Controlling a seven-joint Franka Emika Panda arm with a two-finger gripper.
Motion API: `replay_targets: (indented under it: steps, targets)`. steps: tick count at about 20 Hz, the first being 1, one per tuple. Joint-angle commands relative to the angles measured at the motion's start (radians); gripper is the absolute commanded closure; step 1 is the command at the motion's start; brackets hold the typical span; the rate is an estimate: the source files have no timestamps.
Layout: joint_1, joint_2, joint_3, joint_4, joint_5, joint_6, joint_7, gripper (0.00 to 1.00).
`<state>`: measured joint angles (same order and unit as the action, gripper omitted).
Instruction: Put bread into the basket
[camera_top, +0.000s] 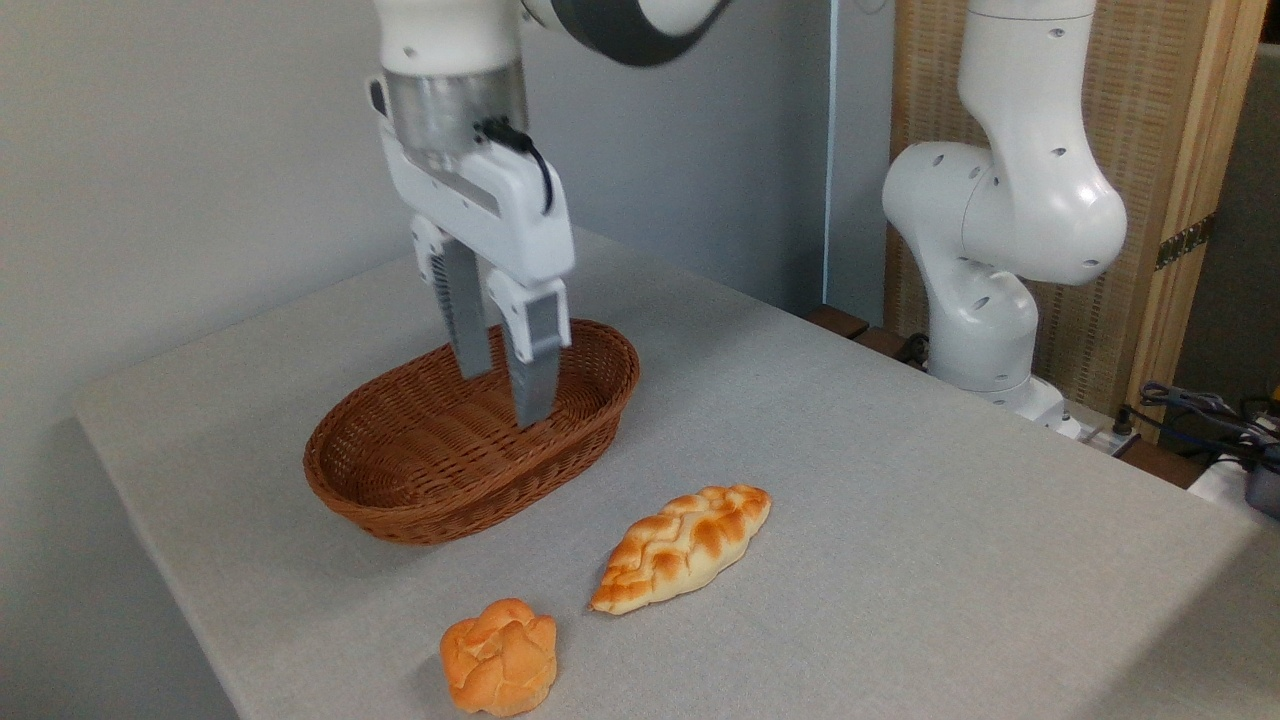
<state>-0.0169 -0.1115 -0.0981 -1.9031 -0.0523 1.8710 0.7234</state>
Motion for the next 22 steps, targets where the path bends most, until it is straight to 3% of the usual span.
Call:
replay_targets:
  steps: [1, 7, 11, 20, 22]
  targets:
    - [0.003, -0.092, 0.032, -0.190, 0.005, 0.054, 0.036, 0.00]
    - [0.003, -0.125, 0.172, -0.261, 0.072, 0.057, 0.246, 0.00]
    - [0.003, -0.126, 0.175, -0.390, 0.075, 0.186, 0.257, 0.00]
    - [-0.001, -0.122, 0.172, -0.491, 0.072, 0.304, 0.257, 0.00]
    - [-0.001, -0.117, 0.172, -0.498, 0.072, 0.315, 0.261, 0.28]
